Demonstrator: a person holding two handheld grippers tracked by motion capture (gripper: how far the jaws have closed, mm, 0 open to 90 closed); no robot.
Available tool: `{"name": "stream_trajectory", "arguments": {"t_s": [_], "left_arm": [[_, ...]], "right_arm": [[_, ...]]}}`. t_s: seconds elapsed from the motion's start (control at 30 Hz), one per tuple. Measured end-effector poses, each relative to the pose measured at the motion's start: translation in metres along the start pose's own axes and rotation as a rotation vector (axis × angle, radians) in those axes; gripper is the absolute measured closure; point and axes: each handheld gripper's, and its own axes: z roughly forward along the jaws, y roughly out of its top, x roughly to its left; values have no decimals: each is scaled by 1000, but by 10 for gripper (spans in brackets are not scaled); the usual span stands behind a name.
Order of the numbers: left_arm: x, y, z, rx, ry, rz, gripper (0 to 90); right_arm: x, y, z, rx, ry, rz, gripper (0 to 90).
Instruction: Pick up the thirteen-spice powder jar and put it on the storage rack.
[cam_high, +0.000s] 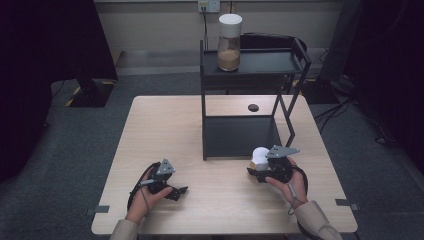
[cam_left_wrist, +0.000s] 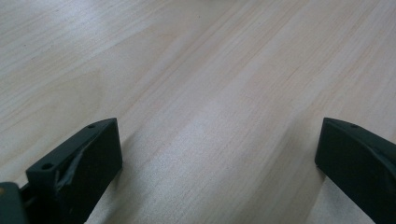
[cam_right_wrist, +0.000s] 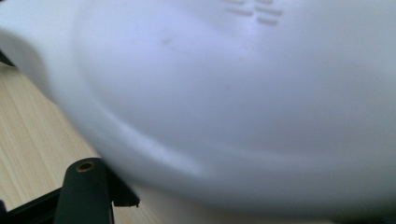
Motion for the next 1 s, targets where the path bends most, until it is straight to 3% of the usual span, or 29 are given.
{"name": "stream_trajectory", "arguments": {"t_s": [0.1, 0.47, 1.0], "left_arm": [[0, 0, 0, 0, 0, 0, 0], [0, 0, 0, 0, 0, 0, 0], [0, 0, 0, 0, 0, -1, 0]], "right_arm": [[-5, 2, -1, 9, 3, 22, 299], [-17, 19, -9, 13, -11, 28, 299], [-29, 74, -31, 13, -19, 8, 300]]}}
